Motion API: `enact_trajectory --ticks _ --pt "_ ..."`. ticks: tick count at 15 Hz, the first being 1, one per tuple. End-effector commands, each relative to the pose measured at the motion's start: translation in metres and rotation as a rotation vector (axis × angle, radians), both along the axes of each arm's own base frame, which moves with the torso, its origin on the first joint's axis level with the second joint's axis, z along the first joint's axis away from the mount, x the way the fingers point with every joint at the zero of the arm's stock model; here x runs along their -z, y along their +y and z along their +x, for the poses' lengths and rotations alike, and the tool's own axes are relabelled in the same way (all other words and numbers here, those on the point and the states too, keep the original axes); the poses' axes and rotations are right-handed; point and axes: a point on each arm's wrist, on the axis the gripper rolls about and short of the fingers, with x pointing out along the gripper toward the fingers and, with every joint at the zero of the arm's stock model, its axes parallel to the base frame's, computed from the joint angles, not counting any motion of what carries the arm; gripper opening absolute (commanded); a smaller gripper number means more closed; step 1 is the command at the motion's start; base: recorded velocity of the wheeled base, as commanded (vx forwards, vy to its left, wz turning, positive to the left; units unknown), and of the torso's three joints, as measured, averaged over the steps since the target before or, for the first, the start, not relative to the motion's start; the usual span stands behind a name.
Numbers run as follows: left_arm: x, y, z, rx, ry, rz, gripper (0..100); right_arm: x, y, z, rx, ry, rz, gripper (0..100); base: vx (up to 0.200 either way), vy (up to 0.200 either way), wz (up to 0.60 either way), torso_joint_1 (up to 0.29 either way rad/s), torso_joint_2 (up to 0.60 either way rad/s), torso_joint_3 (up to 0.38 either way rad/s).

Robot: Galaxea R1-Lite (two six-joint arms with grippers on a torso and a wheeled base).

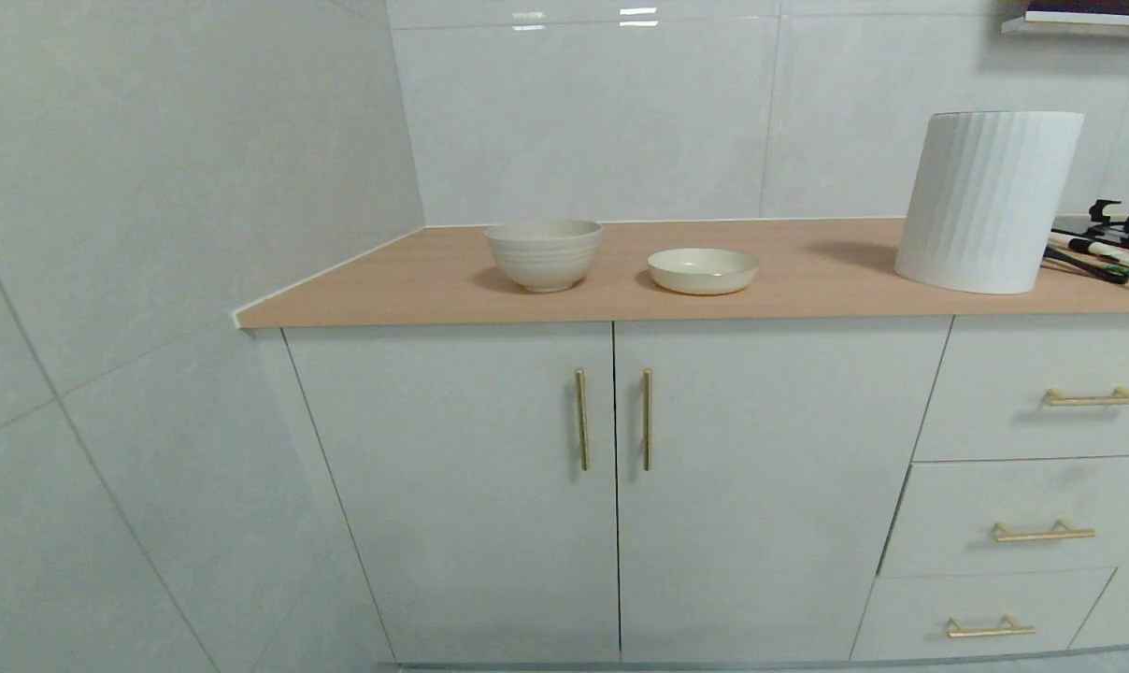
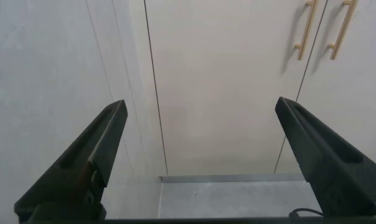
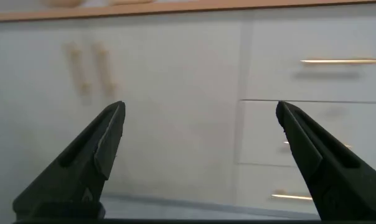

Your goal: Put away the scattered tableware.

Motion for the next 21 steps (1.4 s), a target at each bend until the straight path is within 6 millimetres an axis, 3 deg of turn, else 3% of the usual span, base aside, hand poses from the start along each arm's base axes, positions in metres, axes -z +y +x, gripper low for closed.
enact_trajectory --ticks 1,4,6,7,8,12,15,21 --pt "0.0 0.0 0.0 0.001 0.0 0.0 100 -0.018 0.006 0.033 -0.234 0.222 -0.006 100 0.0 0.0 0.0 0.0 0.0 0.0" --pt "0.0 0.0 0.0 0.001 0.0 0.0 100 -0.04 0.012 0.071 -0.285 0.367 -0.009 100 0.0 0.0 0.0 0.0 0.0 0.0" --pt "0.0 0.0 0.0 0.001 0.0 0.0 100 -0.056 0.023 0.111 -0.351 0.428 -0.021 100 0.0 0.0 0.0 0.0 0.0 0.0" --pt "0.0 0.0 0.0 0.001 0.0 0.0 100 -0.059 0.031 0.141 -0.375 0.448 -0.027 100 0.0 0.0 0.0 0.0 0.0 0.0" --pt "0.0 0.0 0.0 -0.001 0.0 0.0 100 -0.058 0.046 0.176 -0.412 0.467 -0.037 100 0.0 0.0 0.0 0.0 0.0 0.0" --pt "0.0 0.0 0.0 0.001 0.0 0.0 100 -0.055 0.102 0.259 -0.535 0.468 -0.038 100 0.0 0.0 0.0 0.0 0.0 0.0" --pt "0.0 0.0 0.0 0.001 0.0 0.0 100 -0.042 0.135 0.28 -0.592 0.546 -0.001 100 0.0 0.0 0.0 0.0 0.0 0.0" --pt "0.0 0.0 0.0 -0.001 0.0 0.0 100 -0.026 0.176 0.335 -0.696 0.575 0.026 100 0.0 0.0 0.0 0.0 0.0 0.0"
